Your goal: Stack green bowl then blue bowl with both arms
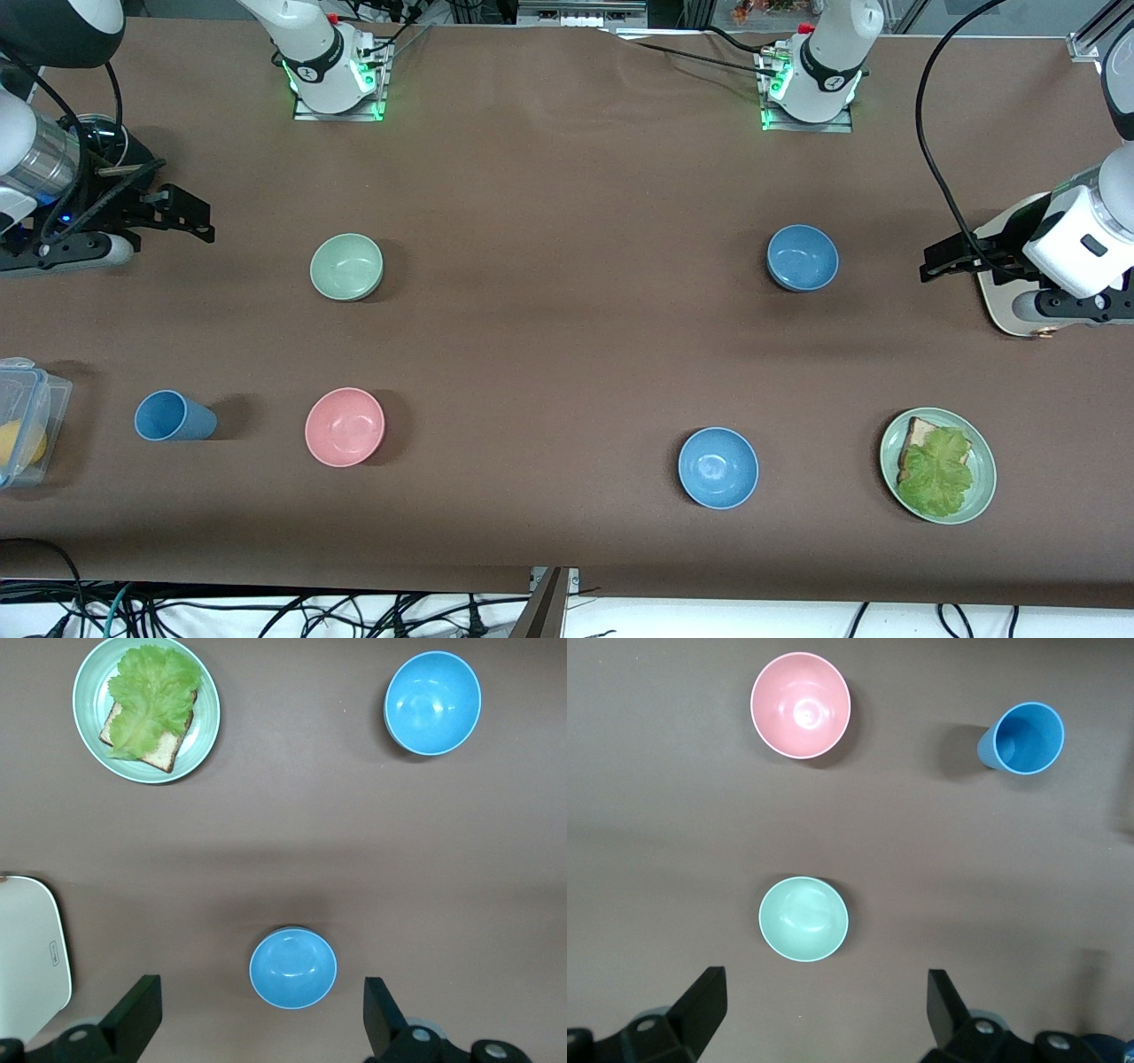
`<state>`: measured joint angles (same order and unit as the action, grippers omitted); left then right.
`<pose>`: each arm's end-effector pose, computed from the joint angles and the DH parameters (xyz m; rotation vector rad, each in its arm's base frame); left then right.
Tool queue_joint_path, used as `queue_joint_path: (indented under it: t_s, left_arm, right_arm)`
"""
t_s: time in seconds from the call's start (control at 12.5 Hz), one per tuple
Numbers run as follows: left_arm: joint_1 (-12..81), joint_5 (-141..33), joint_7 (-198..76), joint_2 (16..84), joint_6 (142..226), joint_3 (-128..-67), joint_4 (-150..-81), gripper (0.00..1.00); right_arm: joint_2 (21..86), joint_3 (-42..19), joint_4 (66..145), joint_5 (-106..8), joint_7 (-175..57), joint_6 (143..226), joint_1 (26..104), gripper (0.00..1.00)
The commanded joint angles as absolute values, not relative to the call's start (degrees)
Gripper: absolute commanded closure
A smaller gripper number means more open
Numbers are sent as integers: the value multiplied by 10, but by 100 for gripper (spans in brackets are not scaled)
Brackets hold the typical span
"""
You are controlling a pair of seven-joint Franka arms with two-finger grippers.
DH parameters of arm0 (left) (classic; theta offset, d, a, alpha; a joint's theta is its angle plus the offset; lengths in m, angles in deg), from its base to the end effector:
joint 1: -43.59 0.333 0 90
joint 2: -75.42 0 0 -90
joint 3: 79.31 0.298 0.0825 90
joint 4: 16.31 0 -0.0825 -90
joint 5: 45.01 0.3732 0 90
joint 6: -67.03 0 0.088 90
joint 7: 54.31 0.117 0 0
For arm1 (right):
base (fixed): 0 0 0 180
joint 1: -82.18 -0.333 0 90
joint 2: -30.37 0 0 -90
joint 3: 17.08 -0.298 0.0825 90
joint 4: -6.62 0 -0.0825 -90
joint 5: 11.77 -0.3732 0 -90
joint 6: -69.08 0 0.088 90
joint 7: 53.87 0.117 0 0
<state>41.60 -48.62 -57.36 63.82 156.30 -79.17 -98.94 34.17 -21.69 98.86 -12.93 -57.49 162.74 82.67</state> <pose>0.5960 -0.0268 0.5391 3.0796 0.0352 -0.1374 0.5634 0.0416 0.5472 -3.1087 -0.2075 0.0646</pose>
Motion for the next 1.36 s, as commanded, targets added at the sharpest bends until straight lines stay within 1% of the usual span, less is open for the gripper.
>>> queue_joint_path:
  t_s: [0.0,1.28]
  left_arm:
    - [413,-474,-577,638,1554,-791,-983,0]
    - [413,-474,-577,638,1554,-791,-983,0]
  right_arm:
    - [338,-225,973,-121,-575,1607,838,0]
    - [345,-229,970,-126,-575,1625,831,0]
